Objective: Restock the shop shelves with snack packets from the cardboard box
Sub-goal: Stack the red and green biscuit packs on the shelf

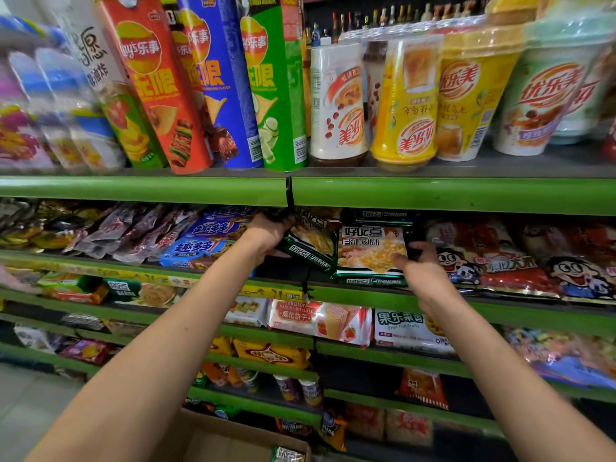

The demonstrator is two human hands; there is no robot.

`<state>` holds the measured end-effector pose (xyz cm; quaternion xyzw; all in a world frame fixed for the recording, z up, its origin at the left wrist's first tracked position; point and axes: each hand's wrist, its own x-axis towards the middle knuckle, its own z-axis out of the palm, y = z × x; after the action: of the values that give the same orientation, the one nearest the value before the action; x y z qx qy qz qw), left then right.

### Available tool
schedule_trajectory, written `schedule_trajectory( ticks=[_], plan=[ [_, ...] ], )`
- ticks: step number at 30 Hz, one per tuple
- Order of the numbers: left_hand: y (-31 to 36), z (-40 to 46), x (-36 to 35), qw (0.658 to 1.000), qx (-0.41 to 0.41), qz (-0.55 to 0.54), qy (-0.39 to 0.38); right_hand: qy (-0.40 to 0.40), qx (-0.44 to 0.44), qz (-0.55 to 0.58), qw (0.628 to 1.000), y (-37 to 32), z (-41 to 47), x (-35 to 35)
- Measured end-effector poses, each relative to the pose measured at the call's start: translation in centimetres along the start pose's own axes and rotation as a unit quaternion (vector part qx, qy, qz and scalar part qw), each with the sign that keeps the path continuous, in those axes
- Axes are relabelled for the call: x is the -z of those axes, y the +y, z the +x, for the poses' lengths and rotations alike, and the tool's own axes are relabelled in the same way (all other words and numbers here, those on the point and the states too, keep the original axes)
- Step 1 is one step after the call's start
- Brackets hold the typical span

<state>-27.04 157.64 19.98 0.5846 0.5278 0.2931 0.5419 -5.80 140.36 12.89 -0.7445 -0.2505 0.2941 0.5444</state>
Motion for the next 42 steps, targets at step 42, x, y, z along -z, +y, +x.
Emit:
schedule_trajectory(
  ticks=[42],
  plan=[
    [-9.1, -4.4, 3.9, 0.889, -0.008, -0.443, -0.113, -0.065, -0.030, 0.167, 0.983, -0.8, -1.5, 1.0]
  ],
)
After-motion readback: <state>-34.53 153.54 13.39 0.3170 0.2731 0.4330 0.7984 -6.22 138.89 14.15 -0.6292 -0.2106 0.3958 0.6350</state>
